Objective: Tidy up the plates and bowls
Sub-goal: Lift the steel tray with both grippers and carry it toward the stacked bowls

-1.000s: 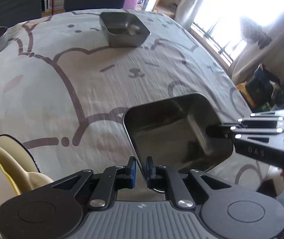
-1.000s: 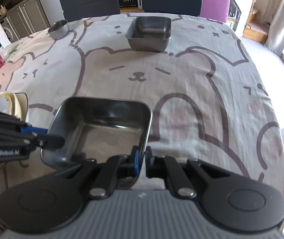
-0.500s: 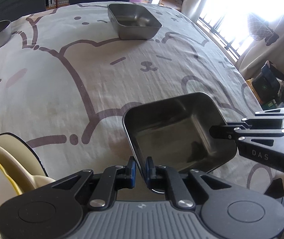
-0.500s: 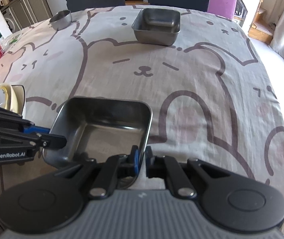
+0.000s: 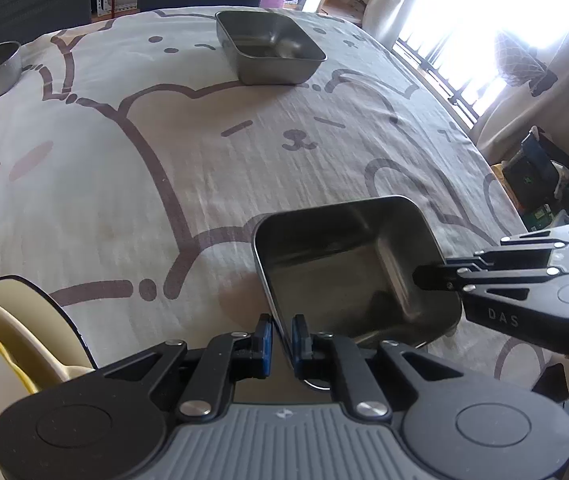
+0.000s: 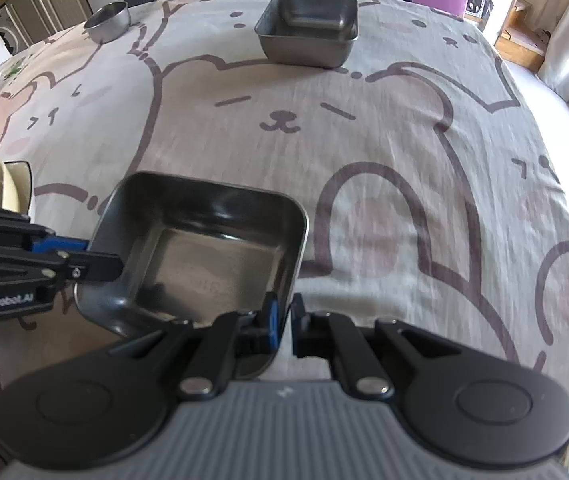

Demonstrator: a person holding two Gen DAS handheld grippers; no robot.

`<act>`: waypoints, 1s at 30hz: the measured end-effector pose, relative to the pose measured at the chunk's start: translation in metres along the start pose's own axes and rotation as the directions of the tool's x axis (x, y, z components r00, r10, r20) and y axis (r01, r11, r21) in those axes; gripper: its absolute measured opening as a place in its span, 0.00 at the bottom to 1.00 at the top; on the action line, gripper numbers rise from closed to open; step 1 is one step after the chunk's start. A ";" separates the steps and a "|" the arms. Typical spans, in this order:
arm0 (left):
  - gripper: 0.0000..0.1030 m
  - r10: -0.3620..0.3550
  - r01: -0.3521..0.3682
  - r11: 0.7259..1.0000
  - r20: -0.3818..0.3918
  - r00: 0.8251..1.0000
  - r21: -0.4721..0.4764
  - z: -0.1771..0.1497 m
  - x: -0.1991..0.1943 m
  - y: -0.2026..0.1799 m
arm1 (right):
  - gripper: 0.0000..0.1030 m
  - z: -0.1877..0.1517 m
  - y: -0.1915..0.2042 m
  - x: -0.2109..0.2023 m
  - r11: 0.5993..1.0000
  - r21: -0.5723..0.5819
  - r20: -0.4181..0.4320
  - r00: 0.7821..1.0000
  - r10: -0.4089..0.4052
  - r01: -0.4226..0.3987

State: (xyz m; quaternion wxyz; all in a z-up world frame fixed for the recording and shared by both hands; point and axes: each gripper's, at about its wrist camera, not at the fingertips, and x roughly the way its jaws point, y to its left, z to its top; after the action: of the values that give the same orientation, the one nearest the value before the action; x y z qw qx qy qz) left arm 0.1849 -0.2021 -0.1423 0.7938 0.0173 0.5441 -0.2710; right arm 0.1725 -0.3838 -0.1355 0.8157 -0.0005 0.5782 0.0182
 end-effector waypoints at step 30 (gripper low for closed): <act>0.37 -0.029 0.030 0.999 0.012 0.999 -0.030 0.000 -0.010 0.007 | 0.28 0.000 -0.001 -0.006 1.000 -0.007 0.017 1.000 -0.007 0.007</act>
State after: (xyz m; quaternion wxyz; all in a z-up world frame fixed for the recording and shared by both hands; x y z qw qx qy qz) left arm 0.1854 -0.1919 -0.1352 0.7930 -0.0044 0.5438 -0.2745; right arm 0.1705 -0.3846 -0.1293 0.8207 -0.0051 0.5711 0.0175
